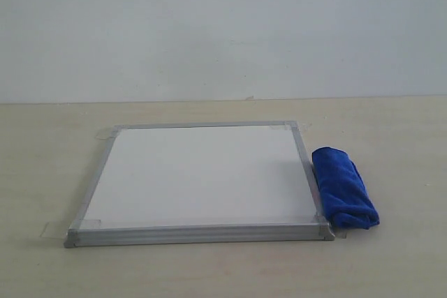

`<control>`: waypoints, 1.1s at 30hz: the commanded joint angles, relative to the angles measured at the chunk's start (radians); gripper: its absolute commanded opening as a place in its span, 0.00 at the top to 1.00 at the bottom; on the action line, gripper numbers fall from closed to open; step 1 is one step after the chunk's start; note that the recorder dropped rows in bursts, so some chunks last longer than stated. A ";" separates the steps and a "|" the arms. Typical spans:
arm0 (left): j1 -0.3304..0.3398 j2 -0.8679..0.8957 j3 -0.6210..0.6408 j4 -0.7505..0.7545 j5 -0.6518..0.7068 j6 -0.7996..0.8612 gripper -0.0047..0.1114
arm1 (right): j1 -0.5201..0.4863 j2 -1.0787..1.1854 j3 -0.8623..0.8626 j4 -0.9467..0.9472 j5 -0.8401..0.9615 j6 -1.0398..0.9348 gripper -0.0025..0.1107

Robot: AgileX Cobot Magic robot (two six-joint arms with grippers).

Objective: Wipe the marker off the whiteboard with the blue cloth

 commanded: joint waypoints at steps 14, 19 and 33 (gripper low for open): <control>-0.008 0.003 0.003 -0.010 -0.006 0.005 0.93 | -0.005 -0.004 0.000 0.001 -0.004 -0.008 0.98; -0.008 0.003 0.003 -0.010 -0.006 0.005 0.93 | -0.005 -0.004 0.000 0.001 -0.004 -0.008 0.98; -0.008 0.003 0.003 -0.010 -0.006 0.005 0.93 | -0.005 -0.004 0.000 0.001 -0.004 -0.008 0.98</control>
